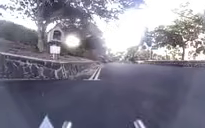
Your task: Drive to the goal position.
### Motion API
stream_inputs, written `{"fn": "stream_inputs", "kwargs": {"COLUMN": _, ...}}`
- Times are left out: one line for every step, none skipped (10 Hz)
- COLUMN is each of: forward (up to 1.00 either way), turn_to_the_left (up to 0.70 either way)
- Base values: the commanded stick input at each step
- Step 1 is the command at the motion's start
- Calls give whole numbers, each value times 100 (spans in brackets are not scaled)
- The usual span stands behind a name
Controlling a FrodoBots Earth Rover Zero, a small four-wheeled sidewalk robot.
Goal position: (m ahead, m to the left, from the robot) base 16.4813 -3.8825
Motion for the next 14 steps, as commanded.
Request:
{"fn": "stream_inputs", "kwargs": {"forward": 50, "turn_to_the_left": 0}}
{"fn": "stream_inputs", "kwargs": {"forward": 50, "turn_to_the_left": 0}}
{"fn": "stream_inputs", "kwargs": {"forward": 50, "turn_to_the_left": 0}}
{"fn": "stream_inputs", "kwargs": {"forward": 50, "turn_to_the_left": 0}}
{"fn": "stream_inputs", "kwargs": {"forward": 50, "turn_to_the_left": 0}}
{"fn": "stream_inputs", "kwargs": {"forward": 50, "turn_to_the_left": 0}}
{"fn": "stream_inputs", "kwargs": {"forward": 50, "turn_to_the_left": 0}}
{"fn": "stream_inputs", "kwargs": {"forward": 50, "turn_to_the_left": 0}}
{"fn": "stream_inputs", "kwargs": {"forward": 50, "turn_to_the_left": 0}}
{"fn": "stream_inputs", "kwargs": {"forward": 50, "turn_to_the_left": 0}}
{"fn": "stream_inputs", "kwargs": {"forward": 50, "turn_to_the_left": 0}}
{"fn": "stream_inputs", "kwargs": {"forward": 50, "turn_to_the_left": 0}}
{"fn": "stream_inputs", "kwargs": {"forward": 50, "turn_to_the_left": 0}}
{"fn": "stream_inputs", "kwargs": {"forward": 50, "turn_to_the_left": 0}}
